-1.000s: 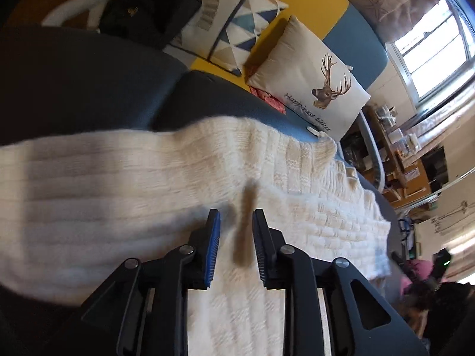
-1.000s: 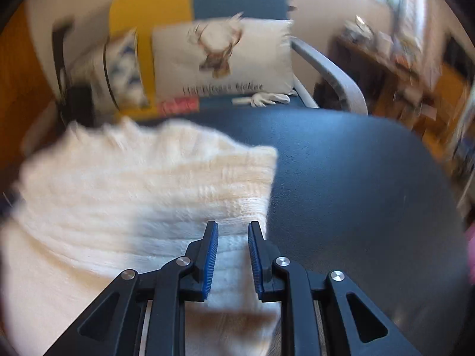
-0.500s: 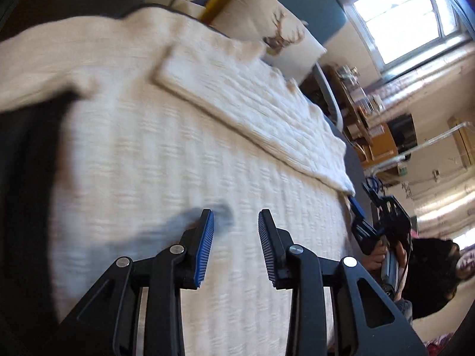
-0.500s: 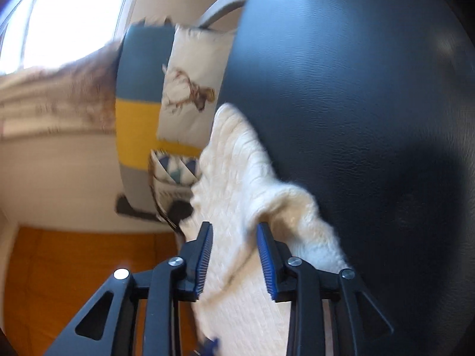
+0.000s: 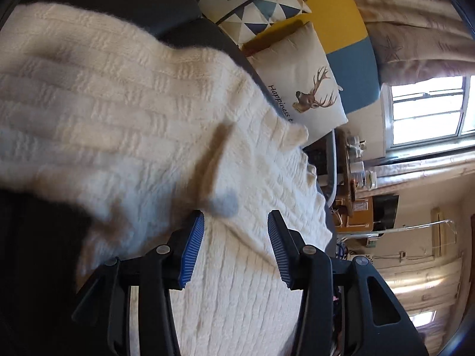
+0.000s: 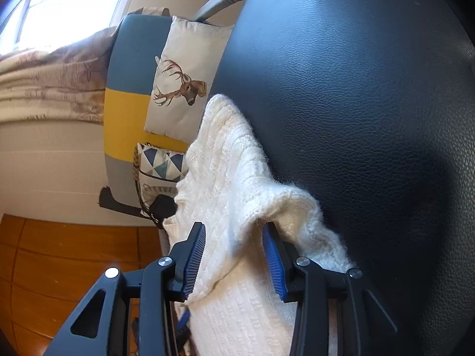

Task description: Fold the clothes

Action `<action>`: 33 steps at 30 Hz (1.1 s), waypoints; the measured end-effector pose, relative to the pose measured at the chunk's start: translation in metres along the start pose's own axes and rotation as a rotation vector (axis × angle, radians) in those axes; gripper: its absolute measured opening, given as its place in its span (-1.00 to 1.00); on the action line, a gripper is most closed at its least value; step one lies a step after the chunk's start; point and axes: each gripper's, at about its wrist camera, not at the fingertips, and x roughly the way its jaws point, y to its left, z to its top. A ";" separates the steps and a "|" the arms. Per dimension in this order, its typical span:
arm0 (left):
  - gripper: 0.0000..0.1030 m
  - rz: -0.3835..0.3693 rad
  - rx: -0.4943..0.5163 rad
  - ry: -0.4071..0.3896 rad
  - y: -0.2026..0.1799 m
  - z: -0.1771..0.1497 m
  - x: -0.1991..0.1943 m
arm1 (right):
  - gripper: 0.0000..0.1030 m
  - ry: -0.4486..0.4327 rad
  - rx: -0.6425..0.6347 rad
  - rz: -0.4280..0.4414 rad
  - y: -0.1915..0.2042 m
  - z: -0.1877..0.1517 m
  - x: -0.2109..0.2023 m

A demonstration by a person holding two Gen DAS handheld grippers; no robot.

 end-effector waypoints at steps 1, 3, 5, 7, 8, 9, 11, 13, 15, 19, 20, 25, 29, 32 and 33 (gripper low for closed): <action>-0.08 -0.003 -0.012 -0.003 0.000 0.002 0.003 | -0.22 -0.001 -0.006 -0.006 0.000 0.000 0.000; -0.08 0.008 -0.013 -0.023 -0.004 0.003 0.007 | -0.22 -0.006 -0.022 -0.021 0.001 -0.001 0.001; -0.33 0.029 -0.004 -0.051 -0.009 0.001 0.008 | -0.22 -0.029 -0.067 -0.032 0.005 -0.002 0.000; -0.88 0.053 0.020 -0.071 -0.017 -0.005 0.009 | -0.22 -0.063 -0.115 -0.036 0.009 -0.004 -0.004; -0.88 0.034 0.022 -0.082 -0.021 -0.007 0.009 | -0.27 -0.077 -0.130 -0.044 0.009 -0.005 -0.006; -0.88 0.008 0.029 -0.094 -0.026 -0.009 0.005 | -0.34 -0.086 -0.123 -0.051 0.008 -0.005 -0.008; -0.89 -0.057 0.051 -0.114 -0.041 -0.011 -0.006 | -0.44 -0.119 -0.042 -0.023 -0.003 -0.005 -0.016; -0.89 -0.126 0.080 -0.128 -0.061 -0.012 -0.018 | -0.44 -0.144 0.050 0.071 -0.016 -0.005 -0.027; -0.89 -0.172 0.126 -0.136 -0.084 -0.011 -0.026 | -0.34 -0.119 0.120 0.141 -0.023 -0.006 -0.027; -0.89 -0.250 0.193 -0.134 -0.123 -0.006 -0.037 | -0.16 -0.081 0.157 0.132 -0.021 -0.009 -0.021; -0.89 -0.260 0.206 -0.131 -0.130 -0.006 -0.037 | -0.16 -0.082 0.148 0.115 -0.017 -0.010 -0.019; -0.89 -0.355 0.248 -0.097 -0.164 -0.010 -0.037 | -0.15 -0.071 0.144 0.051 -0.006 -0.006 0.001; -0.89 -0.438 0.306 -0.098 -0.185 -0.020 -0.052 | -0.15 -0.184 0.153 0.035 -0.008 0.004 -0.009; -0.89 -0.418 0.345 -0.112 -0.185 -0.027 -0.056 | -0.15 -0.224 0.131 0.028 -0.009 0.009 -0.014; -0.89 -0.392 0.347 -0.110 -0.178 -0.027 -0.053 | -0.15 -0.229 0.116 0.022 -0.009 0.010 -0.015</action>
